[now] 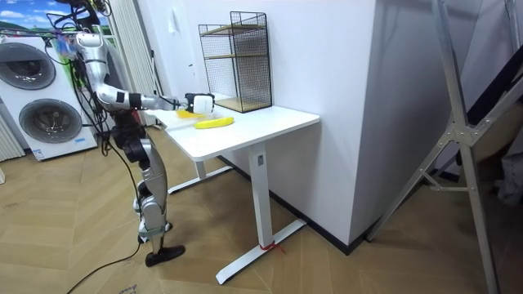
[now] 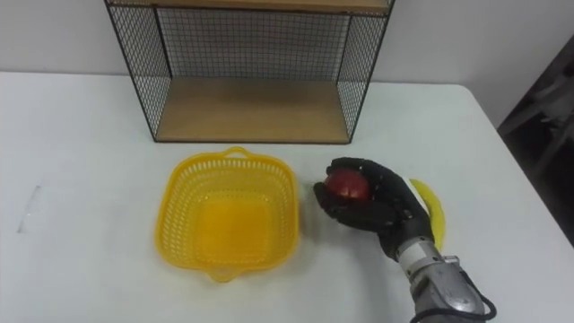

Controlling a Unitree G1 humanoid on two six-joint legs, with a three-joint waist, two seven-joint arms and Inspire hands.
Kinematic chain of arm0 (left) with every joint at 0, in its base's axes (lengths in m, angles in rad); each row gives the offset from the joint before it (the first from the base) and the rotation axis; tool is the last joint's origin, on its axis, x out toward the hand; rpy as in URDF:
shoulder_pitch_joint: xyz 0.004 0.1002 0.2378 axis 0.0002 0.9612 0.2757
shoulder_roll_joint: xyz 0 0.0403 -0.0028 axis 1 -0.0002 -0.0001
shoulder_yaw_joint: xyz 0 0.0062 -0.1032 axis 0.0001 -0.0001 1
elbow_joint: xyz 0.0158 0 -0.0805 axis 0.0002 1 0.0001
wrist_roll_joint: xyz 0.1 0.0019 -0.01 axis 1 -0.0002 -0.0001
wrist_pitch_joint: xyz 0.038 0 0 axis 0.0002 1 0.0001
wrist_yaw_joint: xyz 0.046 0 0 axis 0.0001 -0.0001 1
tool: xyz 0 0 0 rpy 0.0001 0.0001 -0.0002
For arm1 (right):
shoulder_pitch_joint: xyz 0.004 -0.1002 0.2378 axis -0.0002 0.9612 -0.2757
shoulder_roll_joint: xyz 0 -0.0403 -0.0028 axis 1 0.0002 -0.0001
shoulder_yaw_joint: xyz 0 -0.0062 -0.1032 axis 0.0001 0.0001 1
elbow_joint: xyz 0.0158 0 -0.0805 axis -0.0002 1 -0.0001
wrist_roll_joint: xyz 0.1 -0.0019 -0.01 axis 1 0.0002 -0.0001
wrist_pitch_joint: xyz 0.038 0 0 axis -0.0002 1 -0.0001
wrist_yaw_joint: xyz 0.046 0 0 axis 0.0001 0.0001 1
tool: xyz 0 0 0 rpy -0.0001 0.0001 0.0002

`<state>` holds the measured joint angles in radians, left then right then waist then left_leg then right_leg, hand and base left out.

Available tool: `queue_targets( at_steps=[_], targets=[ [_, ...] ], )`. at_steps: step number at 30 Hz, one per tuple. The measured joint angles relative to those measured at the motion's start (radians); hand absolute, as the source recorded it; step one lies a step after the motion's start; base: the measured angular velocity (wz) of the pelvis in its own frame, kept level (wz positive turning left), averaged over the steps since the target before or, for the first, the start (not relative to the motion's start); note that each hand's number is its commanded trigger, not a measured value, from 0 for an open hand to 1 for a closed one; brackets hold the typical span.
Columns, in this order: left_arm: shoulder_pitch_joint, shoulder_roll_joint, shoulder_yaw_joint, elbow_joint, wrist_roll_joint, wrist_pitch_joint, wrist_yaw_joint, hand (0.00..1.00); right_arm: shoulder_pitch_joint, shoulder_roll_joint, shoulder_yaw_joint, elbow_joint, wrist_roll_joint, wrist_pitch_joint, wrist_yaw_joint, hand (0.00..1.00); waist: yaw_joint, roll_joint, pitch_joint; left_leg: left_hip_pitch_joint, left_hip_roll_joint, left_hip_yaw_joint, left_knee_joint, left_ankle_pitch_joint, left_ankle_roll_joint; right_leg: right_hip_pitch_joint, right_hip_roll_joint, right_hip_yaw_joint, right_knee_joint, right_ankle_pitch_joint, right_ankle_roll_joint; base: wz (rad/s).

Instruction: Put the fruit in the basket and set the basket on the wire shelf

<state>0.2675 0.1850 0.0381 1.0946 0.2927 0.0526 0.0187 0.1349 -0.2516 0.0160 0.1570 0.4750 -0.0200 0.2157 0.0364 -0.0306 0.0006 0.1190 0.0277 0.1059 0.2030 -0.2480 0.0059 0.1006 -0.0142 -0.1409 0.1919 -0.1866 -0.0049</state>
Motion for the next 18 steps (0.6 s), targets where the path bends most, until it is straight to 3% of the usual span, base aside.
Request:
queue_targets(
  at_steps=[4, 9, 18],
  targets=[
    [-0.003, -0.011, -0.004, 0.036, -0.005, -0.011, 0.002, 0.0, -0.014, 0.003, 0.0, -0.085, 0.025, -0.004, -0.02, 1.0, -0.002, 0.012, 0.0031, 0.015, 0.0, 0.003, -0.001, 0.0, 0.0, 0.007, 0.0, 0.002, 0.012, 0.0, 0.0, -0.02],
    [-0.006, -0.012, -0.003, 0.035, -0.005, -0.012, 0.013, 0.0, -0.019, 0.003, 0.0, -0.215, 0.039, -0.004, -0.028, 1.0, 0.001, 0.011, 0.0031, 0.012, 0.001, 0.007, 0.001, 0.0, 0.0, -0.003, 0.0, 0.005, 0.012, 0.0, 0.0, -0.01],
    [-0.002, -0.013, -0.003, 0.034, -0.004, -0.017, 0.013, 0.0, -0.042, 0.005, 0.0, -0.337, 0.027, -0.005, -0.012, 1.0, 0.001, -0.004, -0.0044, 0.011, 0.001, 0.006, 0.001, 0.0, 0.0, 0.0, 0.0, 0.003, 0.01, 0.0, 0.0, 0.0]
  ],
)
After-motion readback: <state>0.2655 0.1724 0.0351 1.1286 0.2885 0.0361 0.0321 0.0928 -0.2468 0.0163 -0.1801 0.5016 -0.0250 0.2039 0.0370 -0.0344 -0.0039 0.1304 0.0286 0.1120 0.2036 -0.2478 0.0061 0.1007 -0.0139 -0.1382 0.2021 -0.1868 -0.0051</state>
